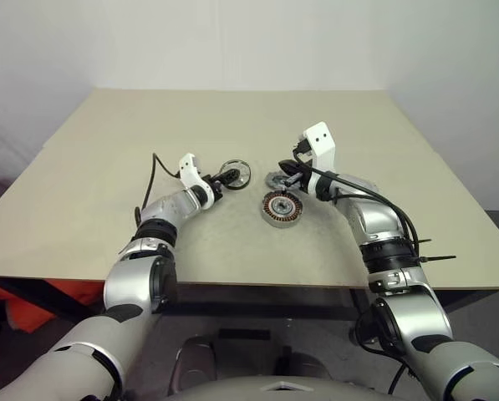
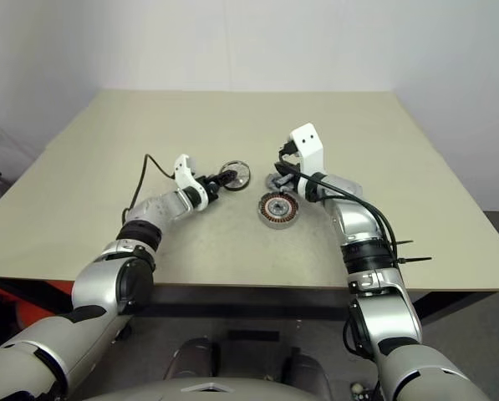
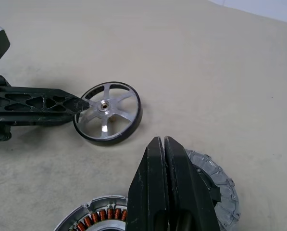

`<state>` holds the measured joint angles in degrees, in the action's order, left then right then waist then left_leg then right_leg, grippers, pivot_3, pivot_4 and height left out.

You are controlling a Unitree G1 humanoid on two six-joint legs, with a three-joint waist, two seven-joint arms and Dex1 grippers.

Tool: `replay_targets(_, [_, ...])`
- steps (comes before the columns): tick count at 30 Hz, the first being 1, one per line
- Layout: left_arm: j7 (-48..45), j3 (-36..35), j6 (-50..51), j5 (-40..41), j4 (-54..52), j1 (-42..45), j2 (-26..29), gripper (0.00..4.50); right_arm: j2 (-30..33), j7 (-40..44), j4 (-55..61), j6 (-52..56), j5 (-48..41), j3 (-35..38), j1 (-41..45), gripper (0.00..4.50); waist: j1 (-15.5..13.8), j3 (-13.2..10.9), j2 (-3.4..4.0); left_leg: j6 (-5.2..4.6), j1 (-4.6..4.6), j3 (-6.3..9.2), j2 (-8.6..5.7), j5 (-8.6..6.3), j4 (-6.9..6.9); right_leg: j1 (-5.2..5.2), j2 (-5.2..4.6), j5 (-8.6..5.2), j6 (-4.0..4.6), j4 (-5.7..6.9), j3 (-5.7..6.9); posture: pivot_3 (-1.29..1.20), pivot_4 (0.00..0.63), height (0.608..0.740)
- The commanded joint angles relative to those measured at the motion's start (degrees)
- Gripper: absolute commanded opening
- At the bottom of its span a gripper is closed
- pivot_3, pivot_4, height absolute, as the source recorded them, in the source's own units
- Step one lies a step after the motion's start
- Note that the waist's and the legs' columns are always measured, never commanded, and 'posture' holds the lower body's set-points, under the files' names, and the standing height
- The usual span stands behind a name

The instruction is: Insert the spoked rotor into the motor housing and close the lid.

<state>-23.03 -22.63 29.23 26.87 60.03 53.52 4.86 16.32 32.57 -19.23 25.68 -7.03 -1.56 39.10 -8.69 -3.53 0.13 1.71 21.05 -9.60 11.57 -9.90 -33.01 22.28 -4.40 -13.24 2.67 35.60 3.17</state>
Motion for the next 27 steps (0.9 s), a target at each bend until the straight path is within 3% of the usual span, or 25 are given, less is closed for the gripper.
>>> replay_targets(1, [1.8,-1.0,-0.7,0.6,1.5,1.6,-0.8,4.5,0.5,0.0,3.3,-0.1,-1.3,1.1,0.5,0.05,0.0,0.0,0.0,0.0,0.0,0.0,-0.01,0.0,0.0,0.0,0.0,0.0,0.0,0.0,0.0,0.0,0.0,0.74])
replay_targets(6, [3.0,-1.8,-1.7,0.4,2.7,1.7,-0.8,4.5,2.7,3.7,5.0,2.5,-4.7,3.1,0.2,0.05,-0.1,0.0,0.0,0.01,-0.04,0.04,-0.02,0.01,0.0,-0.05,-0.01,0.01,-0.03,-0.01,0.01,0.0,0.0,0.74])
replay_targets(13, [4.0,-2.7,-3.0,0.5,4.5,2.0,-0.9,4.5,10.1,16.5,13.4,4.6,-11.3,2.7,-4.5,0.05,-0.1,0.0,-0.01,-0.01,-0.17,0.08,-0.01,0.0,0.0,-0.22,0.0,0.05,-0.11,-0.14,0.03,0.0,0.0,0.74])
replay_targets(19, [5.6,-5.4,-4.6,2.4,6.9,4.0,-1.7,4.5,11.0,18.8,17.0,4.3,-12.1,1.4,-7.2,0.05,-0.1,0.0,-0.01,-0.02,-0.25,0.1,-0.01,0.01,0.0,-0.25,0.0,0.05,-0.25,-0.15,0.05,0.0,0.0,0.74])
replay_targets(23, [6.2,-7.2,-5.3,3.2,8.8,5.7,-1.8,3.27,10.8,18.4,17.3,4.3,-11.8,0.9,-7.5,0.0,-0.2,0.0,-0.01,-0.01,-0.14,0.14,-0.03,0.01,0.0,-0.23,0.0,0.08,-0.21,-0.21,0.08,0.0,0.0,0.74])
replay_targets(27, [7.1,-8.6,-5.9,3.5,10.5,7.1,-2.1,3.27,10.8,18.4,17.5,4.2,-11.7,0.6,-7.7,0.0,-0.2,0.0,-0.01,-0.11,0.07,0.19,-0.08,-0.05,0.0,-0.17,-0.02,0.09,-0.18,-0.32,0.09,0.0,0.0,0.74])
